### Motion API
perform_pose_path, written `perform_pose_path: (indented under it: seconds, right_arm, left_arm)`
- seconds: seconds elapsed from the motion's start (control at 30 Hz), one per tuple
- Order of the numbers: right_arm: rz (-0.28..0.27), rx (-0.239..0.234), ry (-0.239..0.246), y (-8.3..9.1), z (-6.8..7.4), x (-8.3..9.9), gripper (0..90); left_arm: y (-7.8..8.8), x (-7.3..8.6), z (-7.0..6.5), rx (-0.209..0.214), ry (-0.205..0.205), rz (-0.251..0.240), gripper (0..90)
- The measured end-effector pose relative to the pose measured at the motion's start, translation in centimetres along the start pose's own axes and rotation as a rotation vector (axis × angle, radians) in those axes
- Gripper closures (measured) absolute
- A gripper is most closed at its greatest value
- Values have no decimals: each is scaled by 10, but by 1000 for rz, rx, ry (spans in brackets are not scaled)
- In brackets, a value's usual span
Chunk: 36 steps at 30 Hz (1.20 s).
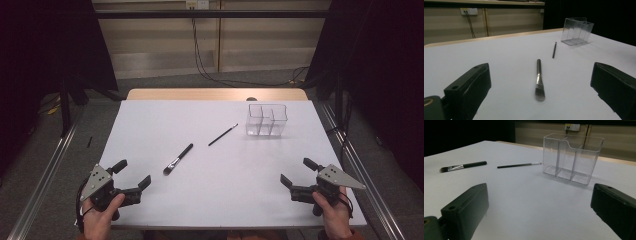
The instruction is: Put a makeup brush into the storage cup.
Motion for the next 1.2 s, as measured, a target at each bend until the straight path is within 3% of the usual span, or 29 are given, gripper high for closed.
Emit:
perform_pose_path:
  seconds: [0.2,0.5,1.0,1.2]
  right_arm:
    - [5,-1,-2,-1,-1,1,9]
    - [2,1,-12,0,0,0,8]
    - [6,-21,-1,-2,1,0,4]
    - [5,-23,0,-2,2,0,4]
  left_arm:
    - [-2,0,-2,3,-14,18,23]
    - [-6,-1,-6,42,30,26,15]
    - [-24,-9,-3,39,24,32,20]
    - [-30,-14,4,13,9,25,23]
Point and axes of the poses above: each handheld gripper's, and its own axes: y roughly backward along the jaws, x roughly out of its underside, z roughly to its left, the point moved 3 cm from there along -y, roughly forward along the jaws, and after that the axes turned 2 degrees about -z, right-handed, at the moved point
